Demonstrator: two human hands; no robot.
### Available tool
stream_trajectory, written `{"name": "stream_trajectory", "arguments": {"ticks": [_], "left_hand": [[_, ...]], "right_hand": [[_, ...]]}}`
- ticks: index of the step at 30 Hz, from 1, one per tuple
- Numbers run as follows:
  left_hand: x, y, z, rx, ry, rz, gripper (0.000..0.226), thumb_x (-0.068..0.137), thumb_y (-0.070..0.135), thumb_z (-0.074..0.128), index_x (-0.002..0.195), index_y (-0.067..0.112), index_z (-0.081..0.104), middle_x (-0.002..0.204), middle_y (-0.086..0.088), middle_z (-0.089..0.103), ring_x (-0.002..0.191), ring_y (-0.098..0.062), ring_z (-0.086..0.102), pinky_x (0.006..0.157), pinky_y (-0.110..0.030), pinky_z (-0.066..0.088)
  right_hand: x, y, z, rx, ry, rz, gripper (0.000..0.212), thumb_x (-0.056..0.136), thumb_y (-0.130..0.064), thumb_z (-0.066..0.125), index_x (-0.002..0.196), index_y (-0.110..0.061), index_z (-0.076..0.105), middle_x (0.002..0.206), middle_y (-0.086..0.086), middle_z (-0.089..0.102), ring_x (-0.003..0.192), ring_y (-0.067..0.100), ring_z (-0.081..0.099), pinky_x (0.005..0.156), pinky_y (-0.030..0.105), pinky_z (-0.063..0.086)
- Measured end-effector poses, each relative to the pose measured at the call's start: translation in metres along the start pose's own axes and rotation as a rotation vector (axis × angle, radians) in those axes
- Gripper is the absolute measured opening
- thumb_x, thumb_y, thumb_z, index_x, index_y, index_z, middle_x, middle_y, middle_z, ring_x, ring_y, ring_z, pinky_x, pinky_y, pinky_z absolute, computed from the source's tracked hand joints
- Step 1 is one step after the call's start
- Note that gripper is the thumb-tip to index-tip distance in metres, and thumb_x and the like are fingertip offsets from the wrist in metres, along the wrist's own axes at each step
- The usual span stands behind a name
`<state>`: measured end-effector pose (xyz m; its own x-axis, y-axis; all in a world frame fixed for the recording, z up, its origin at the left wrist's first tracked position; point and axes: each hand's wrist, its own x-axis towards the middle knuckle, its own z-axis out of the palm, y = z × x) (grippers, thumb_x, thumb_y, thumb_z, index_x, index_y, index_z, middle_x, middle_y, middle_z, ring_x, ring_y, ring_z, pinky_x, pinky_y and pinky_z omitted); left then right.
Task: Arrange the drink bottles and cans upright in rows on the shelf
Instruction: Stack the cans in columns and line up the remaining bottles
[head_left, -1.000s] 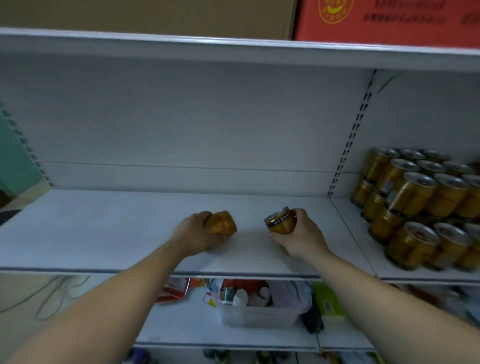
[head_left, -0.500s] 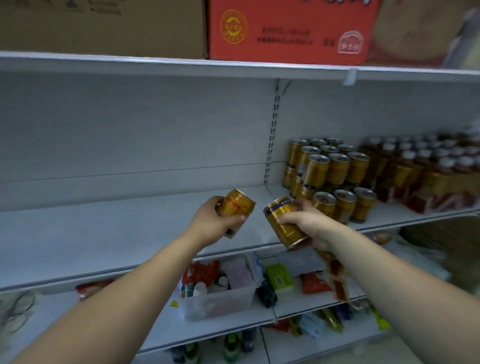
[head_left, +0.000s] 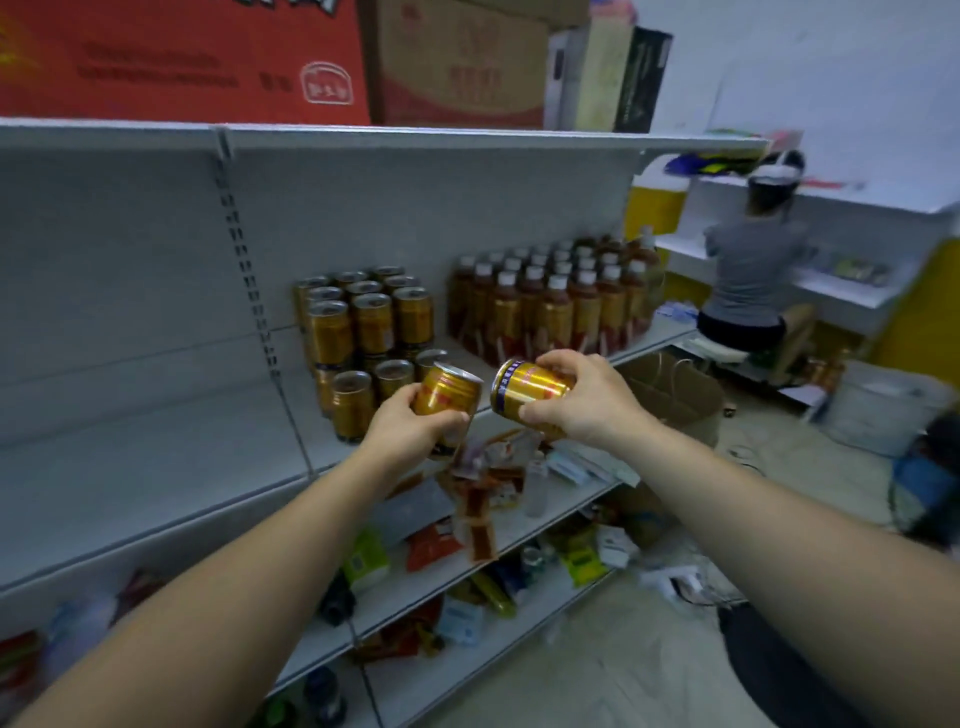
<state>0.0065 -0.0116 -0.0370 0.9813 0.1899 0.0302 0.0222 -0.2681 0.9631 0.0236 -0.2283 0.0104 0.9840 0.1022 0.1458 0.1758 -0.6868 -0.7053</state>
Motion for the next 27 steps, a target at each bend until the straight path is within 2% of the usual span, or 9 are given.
{"name": "stream_trajectory", "arguments": {"ticks": [4, 6, 9, 13, 18, 21, 24, 27], "left_hand": [[0.001, 0.012, 0.031, 0.025, 0.016, 0.012, 0.054, 0.066, 0.031, 0.082, 0.110, 0.026, 0.050, 0.097, 0.007, 0.062, 0.087, -0.012, 0.061, 0.073, -0.030, 0.051], [0.005, 0.017, 0.035, 0.031, 0.038, 0.022, 0.056, 0.067, 0.029, 0.082, 0.112, 0.026, 0.049, 0.097, 0.007, 0.061, 0.087, -0.010, 0.060, 0.071, -0.028, 0.049], [0.014, 0.020, 0.028, 0.001, 0.078, 0.020, 0.057, 0.067, 0.027, 0.082, 0.113, 0.025, 0.047, 0.098, 0.007, 0.060, 0.087, -0.009, 0.059, 0.070, -0.027, 0.049], [0.032, 0.014, -0.001, 0.006, 0.164, 0.010, 0.061, 0.066, 0.029, 0.082, 0.115, 0.027, 0.045, 0.099, 0.009, 0.058, 0.089, -0.010, 0.058, 0.071, -0.028, 0.049], [0.065, 0.000, -0.039, -0.076, 0.306, 0.009, 0.069, 0.066, 0.024, 0.082, 0.120, 0.027, 0.041, 0.102, 0.008, 0.058, 0.089, -0.009, 0.057, 0.066, -0.025, 0.043], [0.083, -0.011, -0.058, -0.108, 0.370, 0.031, 0.069, 0.067, 0.022, 0.082, 0.120, 0.032, 0.038, 0.102, 0.010, 0.058, 0.089, -0.007, 0.058, 0.073, -0.028, 0.045], [0.095, -0.024, -0.071, -0.111, 0.427, 0.041, 0.067, 0.071, 0.022, 0.080, 0.126, 0.028, 0.041, 0.100, 0.014, 0.058, 0.090, -0.004, 0.058, 0.069, -0.021, 0.045], [0.103, -0.036, -0.078, -0.080, 0.468, 0.058, 0.064, 0.070, 0.021, 0.080, 0.125, 0.028, 0.046, 0.098, 0.019, 0.059, 0.087, 0.005, 0.056, 0.065, -0.014, 0.042]], "right_hand": [[0.007, 0.023, -0.028, -0.030, 0.046, -0.016, 0.095, 0.060, -0.039, 0.086, 0.140, -0.030, 0.035, 0.128, 0.001, 0.039, 0.106, 0.019, 0.043, 0.072, 0.025, 0.038], [0.016, 0.027, -0.031, -0.027, 0.045, -0.011, 0.100, 0.060, -0.039, 0.086, 0.142, -0.030, 0.030, 0.134, 0.004, 0.038, 0.112, 0.022, 0.043, 0.073, 0.027, 0.037], [0.033, 0.025, -0.026, 0.017, 0.025, -0.047, 0.098, 0.062, -0.037, 0.086, 0.143, -0.031, 0.030, 0.138, 0.005, 0.039, 0.119, 0.025, 0.044, 0.082, 0.030, 0.038], [0.061, 0.013, -0.009, 0.030, -0.017, -0.131, 0.093, 0.064, -0.039, 0.084, 0.142, -0.034, 0.033, 0.139, 0.002, 0.041, 0.123, 0.025, 0.043, 0.085, 0.029, 0.036], [0.106, -0.011, 0.027, 0.079, -0.047, -0.209, 0.098, 0.060, -0.038, 0.085, 0.142, -0.034, 0.032, 0.134, 0.001, 0.040, 0.118, 0.020, 0.044, 0.085, 0.025, 0.034], [0.138, -0.031, 0.056, 0.083, -0.089, -0.262, 0.103, 0.057, -0.039, 0.087, 0.143, -0.030, 0.032, 0.134, 0.004, 0.040, 0.120, 0.020, 0.044, 0.088, 0.023, 0.034], [0.162, -0.050, 0.088, 0.121, -0.130, -0.293, 0.104, 0.055, -0.040, 0.088, 0.143, -0.028, 0.032, 0.135, 0.001, 0.044, 0.121, 0.018, 0.047, 0.092, 0.023, 0.036], [0.179, -0.062, 0.117, 0.155, -0.169, -0.293, 0.105, 0.057, -0.041, 0.088, 0.143, -0.031, 0.029, 0.143, -0.001, 0.042, 0.128, 0.018, 0.044, 0.103, 0.032, 0.039]]}}
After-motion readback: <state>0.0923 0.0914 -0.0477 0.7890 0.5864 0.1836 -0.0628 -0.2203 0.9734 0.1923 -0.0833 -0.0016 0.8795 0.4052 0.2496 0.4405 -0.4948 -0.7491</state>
